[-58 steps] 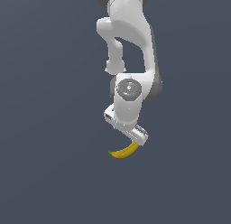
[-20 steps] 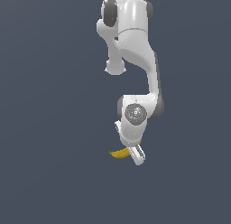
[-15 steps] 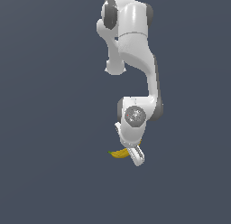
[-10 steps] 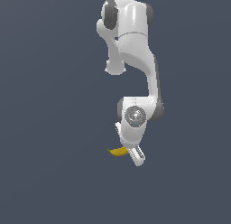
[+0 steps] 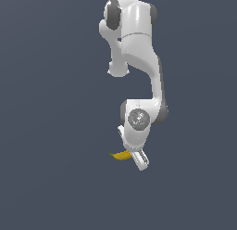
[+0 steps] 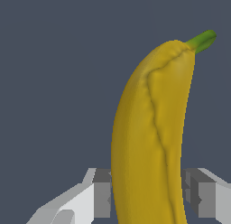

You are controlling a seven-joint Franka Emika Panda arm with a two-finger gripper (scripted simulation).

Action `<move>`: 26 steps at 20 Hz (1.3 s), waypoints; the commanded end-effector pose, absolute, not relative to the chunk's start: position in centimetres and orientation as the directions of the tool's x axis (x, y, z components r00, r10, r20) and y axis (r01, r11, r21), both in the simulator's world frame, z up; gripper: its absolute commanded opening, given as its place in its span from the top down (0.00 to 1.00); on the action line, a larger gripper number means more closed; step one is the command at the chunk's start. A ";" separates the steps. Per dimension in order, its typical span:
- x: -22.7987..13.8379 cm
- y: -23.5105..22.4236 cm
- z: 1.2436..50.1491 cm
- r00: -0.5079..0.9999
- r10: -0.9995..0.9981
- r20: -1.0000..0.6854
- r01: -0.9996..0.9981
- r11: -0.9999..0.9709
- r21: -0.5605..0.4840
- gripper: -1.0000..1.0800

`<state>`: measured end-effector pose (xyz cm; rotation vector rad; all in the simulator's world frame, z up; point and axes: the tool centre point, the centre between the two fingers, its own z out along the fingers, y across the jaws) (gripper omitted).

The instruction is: Pick up the object and move it to a goal position.

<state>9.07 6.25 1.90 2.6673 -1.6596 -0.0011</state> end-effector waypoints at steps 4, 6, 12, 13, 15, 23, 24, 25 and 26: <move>8.7 5.9 2.7 0.442 -0.897 0.000 -0.897 -0.442 0.000 1.00; 8.4 5.7 3.2 0.442 -0.897 0.000 -0.897 -0.442 0.000 1.00; 7.1 4.6 5.8 0.442 -0.897 -0.001 -0.897 -0.442 0.000 1.00; 6.8 4.4 6.4 0.441 -0.897 -0.001 -0.897 -0.441 -0.001 1.00; 6.1 3.9 7.7 0.441 -0.897 -0.001 -0.897 -0.441 -0.001 1.00; 2.9 1.2 14.1 0.441 -0.898 -0.004 -0.898 -0.441 -0.001 1.00; 2.5 0.8 14.9 0.441 -0.898 -0.004 -0.898 -0.441 -0.001 1.00; 2.0 0.5 15.8 0.441 -0.898 -0.004 -0.898 -0.441 -0.001 1.00; 1.6 0.1 16.7 0.441 -0.898 -0.004 -0.898 -0.441 -0.001 1.00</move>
